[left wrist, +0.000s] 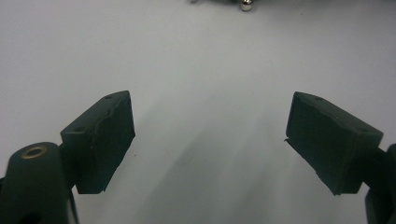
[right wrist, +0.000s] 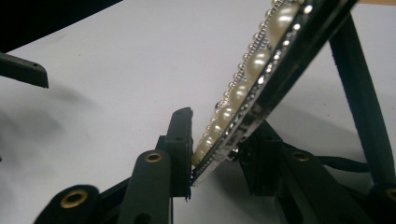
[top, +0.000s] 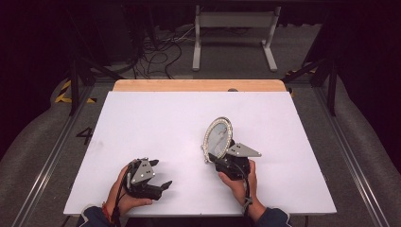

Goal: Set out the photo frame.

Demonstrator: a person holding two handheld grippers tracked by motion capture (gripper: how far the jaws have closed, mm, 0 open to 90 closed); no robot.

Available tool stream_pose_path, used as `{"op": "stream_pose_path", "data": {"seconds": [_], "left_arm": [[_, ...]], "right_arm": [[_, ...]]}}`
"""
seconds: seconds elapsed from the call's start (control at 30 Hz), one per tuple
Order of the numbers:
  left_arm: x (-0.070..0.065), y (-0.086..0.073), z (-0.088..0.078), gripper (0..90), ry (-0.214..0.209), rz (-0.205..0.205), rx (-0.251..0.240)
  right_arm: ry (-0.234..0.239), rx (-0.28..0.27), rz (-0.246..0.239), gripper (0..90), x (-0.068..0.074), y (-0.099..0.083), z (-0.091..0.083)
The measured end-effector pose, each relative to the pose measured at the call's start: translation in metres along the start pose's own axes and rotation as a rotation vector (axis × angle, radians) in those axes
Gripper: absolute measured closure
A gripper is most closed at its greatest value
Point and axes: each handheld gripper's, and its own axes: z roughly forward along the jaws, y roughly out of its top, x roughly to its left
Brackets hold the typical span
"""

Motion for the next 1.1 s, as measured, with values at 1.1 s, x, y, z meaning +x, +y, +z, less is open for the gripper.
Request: {"op": "stream_pose_path", "data": {"seconds": [1.1], "left_arm": [[0.000,-0.005,-0.006,15.8,0.014,-0.016,0.001]], "right_arm": [[0.035,0.031,0.031,70.5,-0.007,-0.004,0.011]]}}
